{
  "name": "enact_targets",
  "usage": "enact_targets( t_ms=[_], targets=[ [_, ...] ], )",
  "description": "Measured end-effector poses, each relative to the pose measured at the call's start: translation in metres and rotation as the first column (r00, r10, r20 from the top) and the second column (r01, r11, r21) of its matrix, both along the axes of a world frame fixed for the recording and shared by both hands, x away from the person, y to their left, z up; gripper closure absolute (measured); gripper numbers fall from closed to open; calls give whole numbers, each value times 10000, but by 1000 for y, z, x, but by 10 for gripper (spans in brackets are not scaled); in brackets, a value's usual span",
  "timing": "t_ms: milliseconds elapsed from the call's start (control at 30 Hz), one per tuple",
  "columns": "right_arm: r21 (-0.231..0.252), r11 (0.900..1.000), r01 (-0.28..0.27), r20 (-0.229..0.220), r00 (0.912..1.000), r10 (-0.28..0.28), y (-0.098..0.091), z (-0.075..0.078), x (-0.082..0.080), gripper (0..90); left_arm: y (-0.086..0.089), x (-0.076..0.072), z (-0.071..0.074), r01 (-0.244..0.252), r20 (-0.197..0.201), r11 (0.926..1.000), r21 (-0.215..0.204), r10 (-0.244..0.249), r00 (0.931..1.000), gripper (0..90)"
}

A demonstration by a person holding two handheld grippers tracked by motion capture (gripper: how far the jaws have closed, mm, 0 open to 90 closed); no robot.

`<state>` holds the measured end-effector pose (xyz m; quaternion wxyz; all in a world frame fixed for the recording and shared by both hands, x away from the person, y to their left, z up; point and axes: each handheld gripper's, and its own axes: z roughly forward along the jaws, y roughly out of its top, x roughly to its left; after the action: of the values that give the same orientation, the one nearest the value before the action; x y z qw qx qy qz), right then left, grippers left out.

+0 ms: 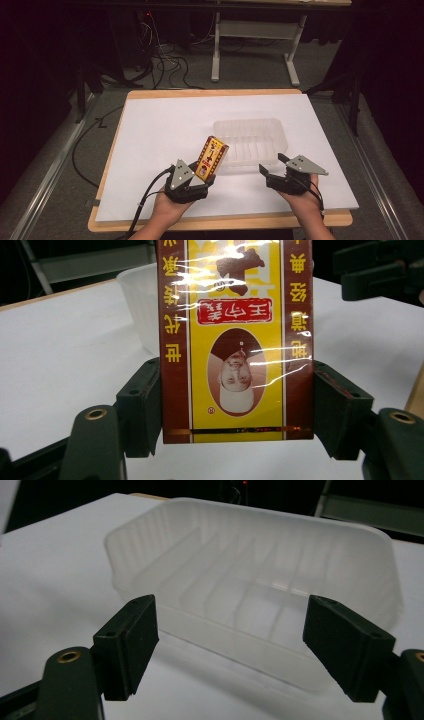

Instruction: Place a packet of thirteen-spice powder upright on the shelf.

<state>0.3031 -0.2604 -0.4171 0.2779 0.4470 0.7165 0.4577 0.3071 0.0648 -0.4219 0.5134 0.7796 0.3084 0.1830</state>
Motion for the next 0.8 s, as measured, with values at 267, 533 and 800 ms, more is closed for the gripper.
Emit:
enact_targets(
  t_ms=[267, 533, 800],
  targets=[
    [-52, 9988, -481, 350, 9982, 483, 29, 23, 13, 220, -8, 0, -5, -76, -10, 9997, 244, 76, 10000, 323],
    [1039, 9862, -1293, 250, 9915, 1273, 35, 22, 7, 202, -22, -5, -17, -40, 119, 9956, 934, 29, 9999, 323],
    [1486, 9682, -2013, 43, 9792, 2029, 51, 23, -1, 198, -36, -14, -23, 34, 280, 9930, 1178, -67, 9996, 322]
  ],
)
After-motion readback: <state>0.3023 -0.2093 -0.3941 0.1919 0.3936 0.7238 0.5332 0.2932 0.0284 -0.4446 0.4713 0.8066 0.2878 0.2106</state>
